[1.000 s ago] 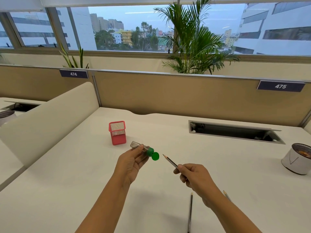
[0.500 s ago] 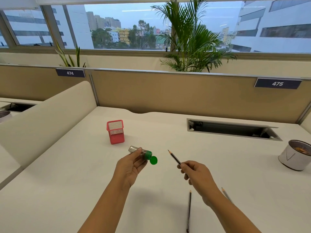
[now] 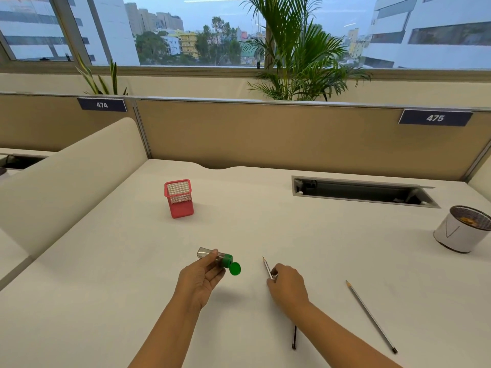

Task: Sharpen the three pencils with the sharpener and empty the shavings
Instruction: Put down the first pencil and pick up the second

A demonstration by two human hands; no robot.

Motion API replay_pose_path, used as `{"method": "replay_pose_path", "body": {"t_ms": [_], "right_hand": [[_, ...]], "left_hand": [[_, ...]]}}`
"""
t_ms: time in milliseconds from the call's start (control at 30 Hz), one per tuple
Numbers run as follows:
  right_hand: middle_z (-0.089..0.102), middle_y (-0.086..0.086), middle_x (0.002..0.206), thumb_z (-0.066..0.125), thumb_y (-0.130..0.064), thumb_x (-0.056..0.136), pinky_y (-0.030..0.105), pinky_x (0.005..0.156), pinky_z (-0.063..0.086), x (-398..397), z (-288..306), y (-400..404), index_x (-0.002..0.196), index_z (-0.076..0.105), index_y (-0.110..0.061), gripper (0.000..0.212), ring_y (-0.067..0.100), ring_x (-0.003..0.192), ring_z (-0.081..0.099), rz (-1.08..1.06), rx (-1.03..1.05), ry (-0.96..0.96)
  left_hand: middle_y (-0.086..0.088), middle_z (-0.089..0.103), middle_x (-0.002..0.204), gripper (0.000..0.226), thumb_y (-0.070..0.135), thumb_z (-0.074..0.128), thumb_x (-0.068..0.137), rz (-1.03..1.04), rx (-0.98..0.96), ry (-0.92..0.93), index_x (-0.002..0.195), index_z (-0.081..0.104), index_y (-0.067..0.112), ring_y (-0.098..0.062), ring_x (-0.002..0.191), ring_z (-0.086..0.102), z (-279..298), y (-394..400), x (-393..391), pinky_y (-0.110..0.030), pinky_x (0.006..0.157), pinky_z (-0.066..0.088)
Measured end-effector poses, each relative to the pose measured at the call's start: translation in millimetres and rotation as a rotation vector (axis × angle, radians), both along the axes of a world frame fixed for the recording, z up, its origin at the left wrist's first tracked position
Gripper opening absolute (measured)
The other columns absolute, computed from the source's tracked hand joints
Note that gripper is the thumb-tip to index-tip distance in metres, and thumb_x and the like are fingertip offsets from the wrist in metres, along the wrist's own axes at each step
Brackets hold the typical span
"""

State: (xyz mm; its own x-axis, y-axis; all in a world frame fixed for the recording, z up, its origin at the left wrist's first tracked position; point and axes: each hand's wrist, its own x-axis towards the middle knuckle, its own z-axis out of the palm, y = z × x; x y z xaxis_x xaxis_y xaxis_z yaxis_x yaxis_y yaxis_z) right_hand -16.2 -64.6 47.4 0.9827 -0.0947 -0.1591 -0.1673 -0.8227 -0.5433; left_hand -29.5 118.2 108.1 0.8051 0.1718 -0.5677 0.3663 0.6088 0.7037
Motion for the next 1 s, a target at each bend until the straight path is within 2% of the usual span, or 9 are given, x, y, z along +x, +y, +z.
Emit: {"method": "replay_pose_path", "body": {"t_ms": [167,300,400,533,633,733,800,900,1000], "right_hand": [[0.054,-0.001,0.092,0.058,-0.03,0.087,0.026,0.07,0.042,-2.9,-4.9,-3.2,0.105,0.058,-0.01,0.027,0.016,0.08,0.05,0.001,0.094,0.003],[0.057,0.001,0.092,0.052,-0.029,0.092,0.023,0.07,0.037,-5.0,9.0,-23.8,0.098,0.058,-0.008,0.022,0.014,0.079,0.049,-0.136,0.102,-0.165],[0.055,0.001,0.084,0.056,-0.033,0.089,0.025,0.064,0.037,-10.8,17.5,-46.6,0.086,0.051,-0.011,0.023,0.017,0.077,0.049,-0.122,-0.036,0.011],[0.041,-0.006,0.062,0.069,-0.038,0.074,0.02,0.045,0.029,-28.7,14.5,-48.9,0.059,0.035,-0.018,0.043,0.018,0.07,0.048,-0.081,-0.133,0.312],[0.039,-0.006,0.06,0.061,-0.022,0.079,0.02,0.043,0.026,-29.5,12.4,-50.8,0.057,0.032,-0.017,0.036,0.018,0.067,0.049,-0.116,-0.181,0.277],[0.037,-0.005,0.056,0.052,-0.016,0.079,0.021,0.043,0.024,-27.3,14.3,-53.5,0.054,0.03,-0.017,0.033,0.012,0.049,0.038,-0.137,-0.196,0.256],[0.048,-0.004,0.058,0.051,-0.02,0.082,0.023,0.047,0.033,-24.9,19.4,-54.9,0.057,0.038,-0.018,0.029,0.013,0.051,0.046,-0.129,-0.052,0.235],[0.07,0.004,0.079,0.048,-0.02,0.091,0.031,0.069,0.05,-21.8,40.3,-51.4,0.083,0.053,-0.013,0.011,0.02,0.075,0.068,-0.128,0.348,0.129],[0.062,-0.001,0.074,0.048,-0.022,0.094,0.031,0.067,0.048,-21.7,64.3,-40.7,0.09,0.054,-0.016,0.009,0.017,0.066,0.058,-0.049,0.461,-0.071]], "left_hand": [[-0.022,0.063,0.089,0.003,0.003,0.059,0.086,-0.003,-0.008,0.026,0.084,0.058,0.0,-0.03,0.084,0.061,-3.0,1.0,-2.1,-0.042,0.092,0.045],[-0.022,0.063,0.089,0.003,0.002,0.059,0.085,-0.002,-0.013,0.022,0.084,0.058,0.0,-0.03,0.084,0.062,-2.2,1.5,0.1,-0.042,0.092,0.045],[-0.022,0.063,0.089,0.004,0.003,0.06,0.085,-0.008,-0.014,0.022,0.084,0.058,0.0,-0.029,0.084,0.062,-4.1,-1.0,2.2,-0.041,0.092,0.046],[-0.022,0.063,0.089,0.004,0.003,0.06,0.085,-0.042,-0.019,0.033,0.084,0.058,0.0,-0.03,0.085,0.061,-4.4,-12.3,5.1,-0.042,0.092,0.046],[-0.021,0.063,0.088,0.004,0.003,0.059,0.086,-0.068,-0.012,0.026,0.084,0.058,0.0,-0.029,0.082,0.062,-2.8,-19.3,6.6,-0.041,0.092,0.046],[-0.021,0.063,0.088,0.004,0.003,0.059,0.085,-0.082,-0.005,0.024,0.084,0.058,0.0,-0.029,0.082,0.062,-2.0,-22.9,7.0,-0.041,0.091,0.046],[-0.021,0.063,0.088,0.004,0.003,0.06,0.085,-0.091,-0.006,0.022,0.084,0.058,0.0,-0.029,0.082,0.062,-1.5,-25.1,6.5,-0.041,0.091,0.046],[-0.021,0.063,0.088,0.004,0.003,0.06,0.085,-0.098,-0.012,0.017,0.084,0.058,-0.001,-0.03,0.082,0.062,0.1,-27.9,5.3,-0.041,0.091,0.046],[-0.022,0.064,0.088,0.004,0.003,0.06,0.085,-0.089,-0.033,0.009,0.084,0.058,-0.001,-0.03,0.082,0.062,3.4,-28.7,6.3,-0.041,0.092,0.046]]}}
